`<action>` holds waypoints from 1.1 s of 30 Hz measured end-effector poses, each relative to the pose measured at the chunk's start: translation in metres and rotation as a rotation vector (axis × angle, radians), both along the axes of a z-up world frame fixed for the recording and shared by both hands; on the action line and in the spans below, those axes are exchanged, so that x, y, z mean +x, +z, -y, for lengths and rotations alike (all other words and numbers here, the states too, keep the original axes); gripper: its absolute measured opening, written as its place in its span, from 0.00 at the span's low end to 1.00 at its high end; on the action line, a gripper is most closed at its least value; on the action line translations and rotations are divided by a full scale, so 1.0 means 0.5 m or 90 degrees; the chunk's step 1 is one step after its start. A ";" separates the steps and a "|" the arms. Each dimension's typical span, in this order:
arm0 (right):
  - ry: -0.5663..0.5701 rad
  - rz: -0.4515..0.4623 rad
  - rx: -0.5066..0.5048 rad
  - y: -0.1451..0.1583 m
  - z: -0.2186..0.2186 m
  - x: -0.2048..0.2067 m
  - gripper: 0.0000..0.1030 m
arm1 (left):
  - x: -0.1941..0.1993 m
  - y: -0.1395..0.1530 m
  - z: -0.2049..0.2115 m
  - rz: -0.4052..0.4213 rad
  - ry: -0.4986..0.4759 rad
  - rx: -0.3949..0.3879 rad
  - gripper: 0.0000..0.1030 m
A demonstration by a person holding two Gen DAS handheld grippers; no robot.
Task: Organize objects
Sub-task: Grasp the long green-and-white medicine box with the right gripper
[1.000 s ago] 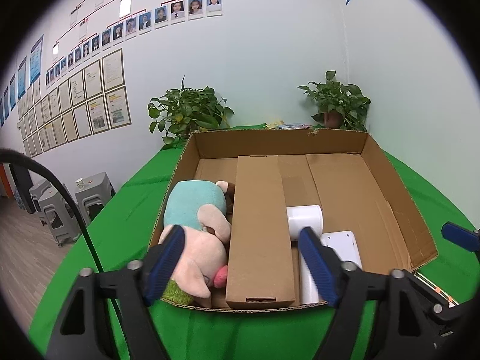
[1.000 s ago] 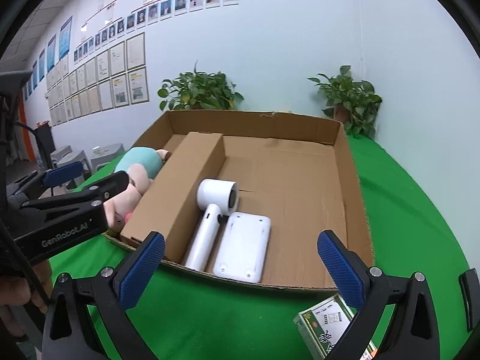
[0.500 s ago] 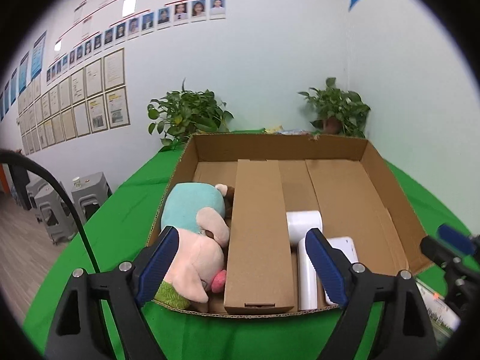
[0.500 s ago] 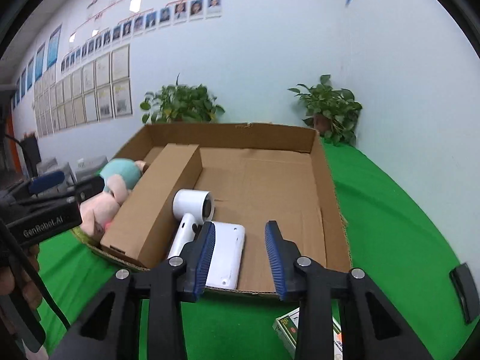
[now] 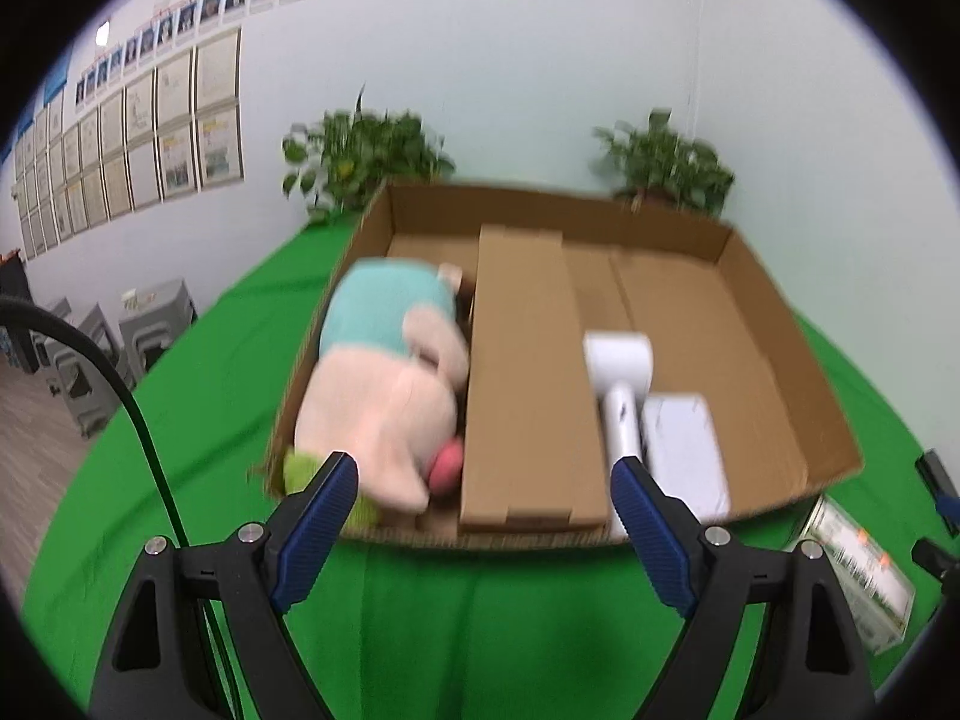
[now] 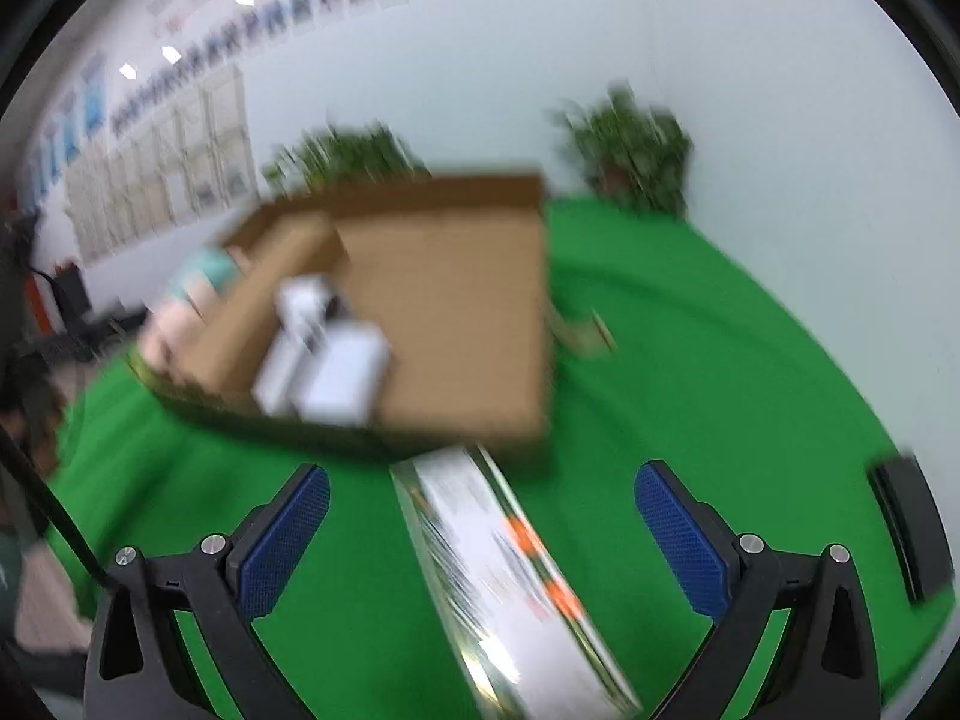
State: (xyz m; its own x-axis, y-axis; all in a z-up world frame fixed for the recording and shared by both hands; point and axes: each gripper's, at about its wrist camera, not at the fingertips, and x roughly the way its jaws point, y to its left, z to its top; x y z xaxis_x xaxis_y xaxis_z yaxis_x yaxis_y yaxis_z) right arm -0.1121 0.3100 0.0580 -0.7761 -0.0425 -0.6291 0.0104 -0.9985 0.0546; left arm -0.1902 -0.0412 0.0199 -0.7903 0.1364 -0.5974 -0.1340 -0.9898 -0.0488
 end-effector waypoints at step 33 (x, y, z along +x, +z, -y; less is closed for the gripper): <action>0.166 0.122 -0.019 -0.091 0.199 0.081 0.99 | 0.035 -0.119 -0.159 0.285 -0.351 0.268 0.83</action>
